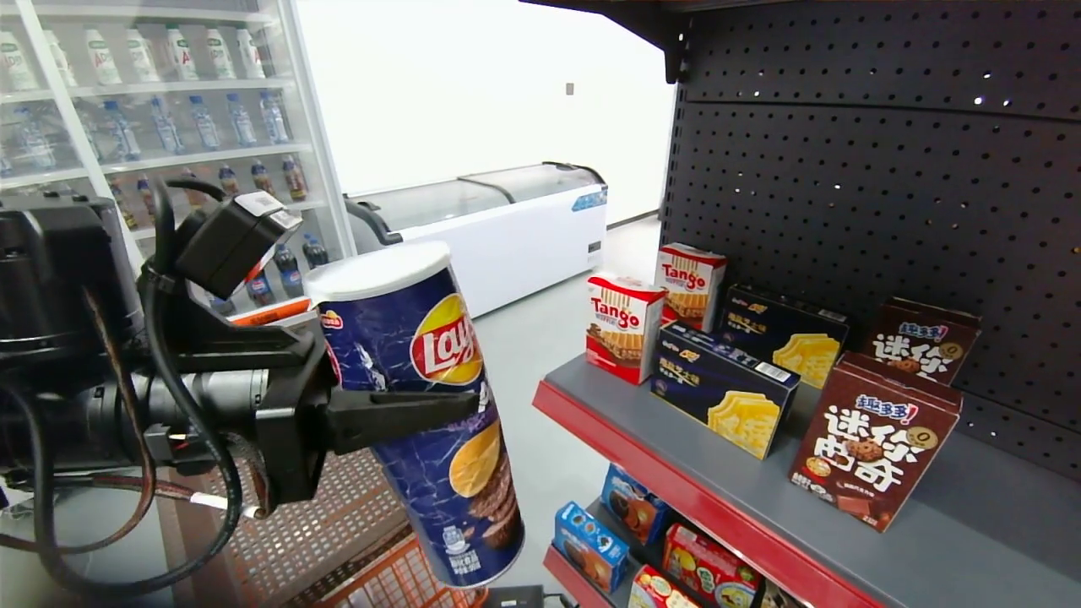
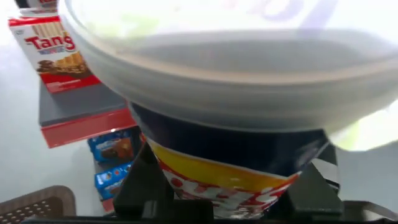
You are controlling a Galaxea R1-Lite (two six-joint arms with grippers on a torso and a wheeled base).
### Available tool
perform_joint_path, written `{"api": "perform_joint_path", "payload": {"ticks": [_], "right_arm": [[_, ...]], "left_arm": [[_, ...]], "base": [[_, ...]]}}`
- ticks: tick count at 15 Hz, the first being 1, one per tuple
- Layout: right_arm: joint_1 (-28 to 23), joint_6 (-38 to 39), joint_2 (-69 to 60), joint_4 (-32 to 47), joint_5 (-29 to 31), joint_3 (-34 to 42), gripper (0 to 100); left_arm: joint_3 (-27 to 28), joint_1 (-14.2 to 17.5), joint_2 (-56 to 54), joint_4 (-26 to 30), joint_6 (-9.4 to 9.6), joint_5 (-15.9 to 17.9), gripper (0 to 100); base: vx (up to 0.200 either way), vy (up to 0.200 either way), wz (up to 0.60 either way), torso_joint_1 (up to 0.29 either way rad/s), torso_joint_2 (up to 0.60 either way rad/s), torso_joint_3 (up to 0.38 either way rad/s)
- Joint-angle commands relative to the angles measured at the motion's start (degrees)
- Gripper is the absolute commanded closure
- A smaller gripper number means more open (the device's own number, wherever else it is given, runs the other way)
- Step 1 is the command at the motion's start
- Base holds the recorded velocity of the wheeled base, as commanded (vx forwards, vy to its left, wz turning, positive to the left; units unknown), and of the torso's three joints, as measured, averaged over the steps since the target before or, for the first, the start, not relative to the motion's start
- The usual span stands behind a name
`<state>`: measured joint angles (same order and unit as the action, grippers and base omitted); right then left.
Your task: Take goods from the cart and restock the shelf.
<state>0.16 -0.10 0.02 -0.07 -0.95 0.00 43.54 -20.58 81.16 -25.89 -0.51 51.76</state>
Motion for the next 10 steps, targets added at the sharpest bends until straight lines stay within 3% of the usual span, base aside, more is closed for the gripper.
{"api": "perform_joint_path", "payload": {"ticks": [1,6,10], "right_arm": [[0.11,0.01,-0.02,-0.01,-0.02,0.0,0],[0.02,0.01,-0.02,-0.01,-0.02,0.0,0],[0.02,0.01,-0.02,-0.01,-0.02,0.0,0]], "left_arm": [[-0.48,-2.01,-2.41,1.11,0.16,0.01,100],[-2.32,-2.63,-4.08,1.2,0.34,0.01,100],[-3.38,-2.98,-5.58,1.28,0.95,0.01,100]], "base": [[0.0,0.0,0.0,0.0,0.0,0.0],[0.0,0.0,0.0,0.0,0.0,0.01],[0.0,0.0,-0.6,-0.002,0.0,0.002]]}}
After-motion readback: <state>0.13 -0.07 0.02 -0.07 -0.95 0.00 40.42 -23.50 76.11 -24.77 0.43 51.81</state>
